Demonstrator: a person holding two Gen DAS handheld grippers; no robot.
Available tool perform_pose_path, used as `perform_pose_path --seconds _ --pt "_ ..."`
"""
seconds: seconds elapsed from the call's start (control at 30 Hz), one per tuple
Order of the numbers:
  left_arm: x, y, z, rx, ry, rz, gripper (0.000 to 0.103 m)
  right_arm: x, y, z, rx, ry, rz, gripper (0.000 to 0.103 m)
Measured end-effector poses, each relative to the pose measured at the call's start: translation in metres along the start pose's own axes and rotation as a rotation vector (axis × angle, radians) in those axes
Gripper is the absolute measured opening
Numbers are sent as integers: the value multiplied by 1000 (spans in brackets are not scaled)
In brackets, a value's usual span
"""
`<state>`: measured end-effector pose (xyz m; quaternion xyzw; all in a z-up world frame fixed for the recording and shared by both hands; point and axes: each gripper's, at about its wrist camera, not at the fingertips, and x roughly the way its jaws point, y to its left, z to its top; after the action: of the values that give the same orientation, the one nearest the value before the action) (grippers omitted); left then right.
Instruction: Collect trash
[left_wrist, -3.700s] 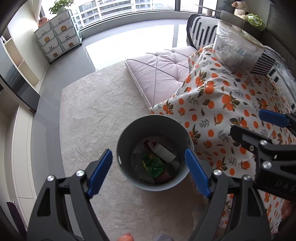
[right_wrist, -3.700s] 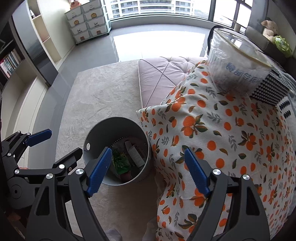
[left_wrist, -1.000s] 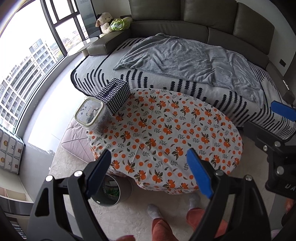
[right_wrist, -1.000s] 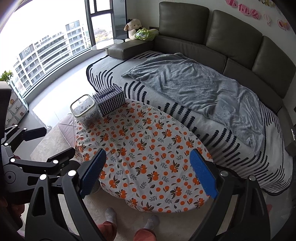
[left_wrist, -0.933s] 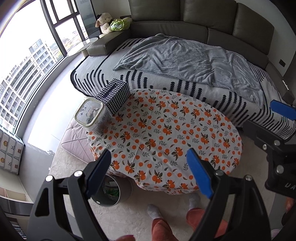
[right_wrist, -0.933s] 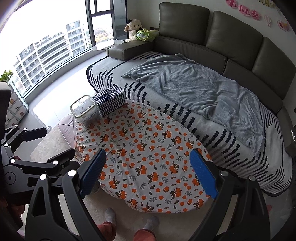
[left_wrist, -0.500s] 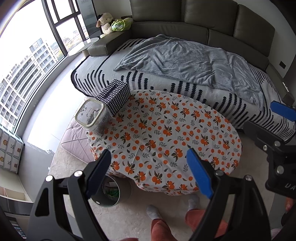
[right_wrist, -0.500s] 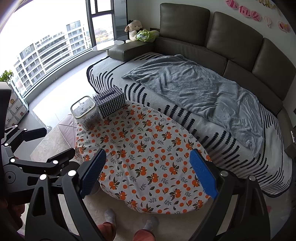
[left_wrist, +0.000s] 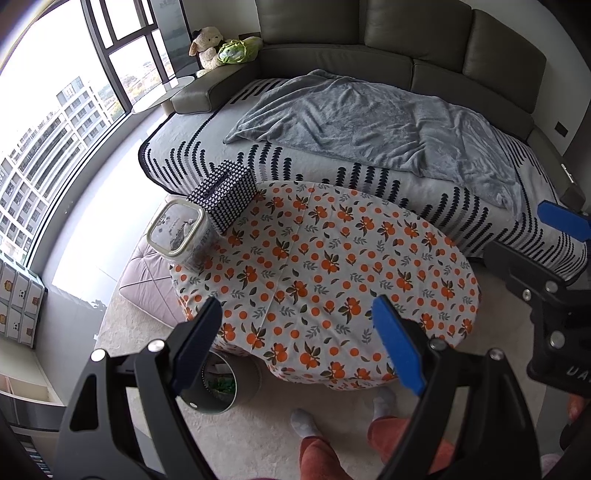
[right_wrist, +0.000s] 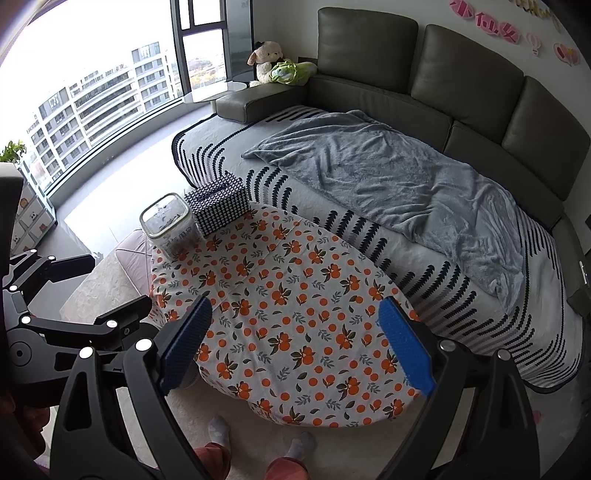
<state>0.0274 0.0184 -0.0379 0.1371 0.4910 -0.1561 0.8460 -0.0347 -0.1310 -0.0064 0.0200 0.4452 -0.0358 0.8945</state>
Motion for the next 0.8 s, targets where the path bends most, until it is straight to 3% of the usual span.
perform_pose_path --seconds 0.17,0.33,0.47,0.8 --pt "-5 -7 5 -9 -23 22 84 0 0 -1 2 0 -1 89" --pt "-5 -2 3 -41 -23 18 91 -2 -3 5 3 0 -4 89" --pt "-7 -5 2 -7 -46 44 92 -1 -3 4 0 -1 -3 89" --pt "-14 -12 2 13 -63 17 92 -9 -12 8 5 -15 -8 89"
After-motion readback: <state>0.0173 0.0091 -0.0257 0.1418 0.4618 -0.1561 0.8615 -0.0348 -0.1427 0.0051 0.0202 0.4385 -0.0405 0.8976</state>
